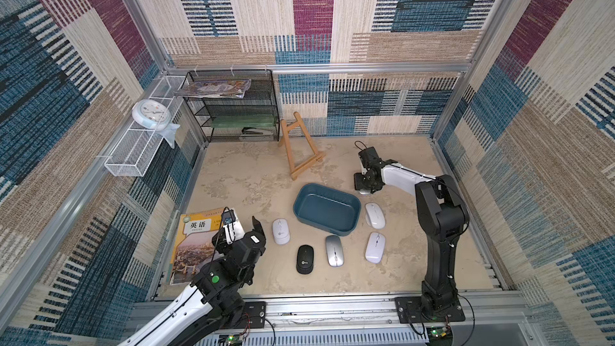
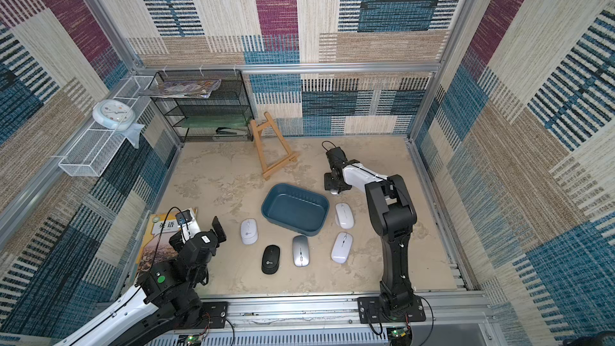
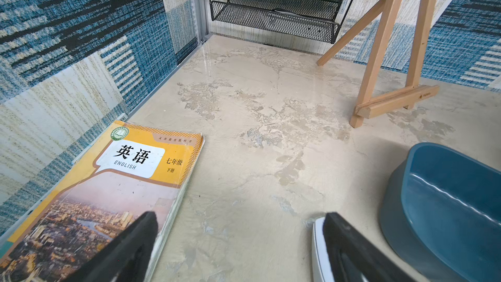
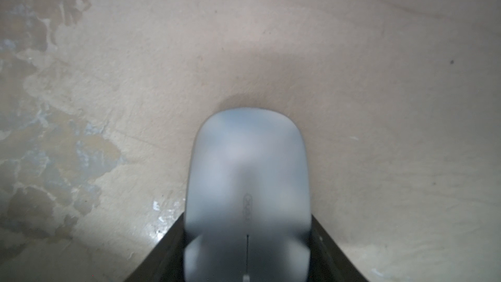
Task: Take out the mouse from the storage box
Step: Place the mouse at the center of the board, then reset both arms
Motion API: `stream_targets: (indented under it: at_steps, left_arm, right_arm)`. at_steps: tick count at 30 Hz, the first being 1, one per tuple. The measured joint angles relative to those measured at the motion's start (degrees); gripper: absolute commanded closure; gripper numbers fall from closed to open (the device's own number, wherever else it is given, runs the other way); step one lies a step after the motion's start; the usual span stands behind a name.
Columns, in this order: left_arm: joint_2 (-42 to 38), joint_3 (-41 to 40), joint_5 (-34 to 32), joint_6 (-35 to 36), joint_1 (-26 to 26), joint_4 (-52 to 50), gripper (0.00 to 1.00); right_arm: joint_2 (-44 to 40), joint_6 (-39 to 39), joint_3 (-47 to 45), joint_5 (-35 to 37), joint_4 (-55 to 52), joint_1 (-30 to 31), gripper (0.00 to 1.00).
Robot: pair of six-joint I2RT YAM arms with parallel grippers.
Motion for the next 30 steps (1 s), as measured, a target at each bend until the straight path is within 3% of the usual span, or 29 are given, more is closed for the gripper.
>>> stream_targets:
  at_steps: [5, 13, 20, 30]
  left_arm:
    - [0.00, 0.00, 0.02, 0.15, 0.02, 0.24, 0.01]
    - [0.02, 0.00, 0.22, 0.20, 0.11, 1.11, 0.01]
    - [-0.92, -0.68, 0.87, 0.79, 0.11, 1.84, 0.01]
    - [-3.54, -0.50, 4.28, -0.46, 0.13, 0.48, 0.01]
  right_arm:
    - [-0.17, -0.04, 0.00, -0.61, -0.04, 0.00, 0.26]
    - [-3.72, -0.11, 1.55, -0.13, -3.23, 0.04, 0.25]
    - [-14.62, -0.63, 3.58, 3.45, -8.20, 0.72, 0.24]
    - [-35.34, -1.99, 0.83, 5.81, -14.47, 6.58, 0.23]
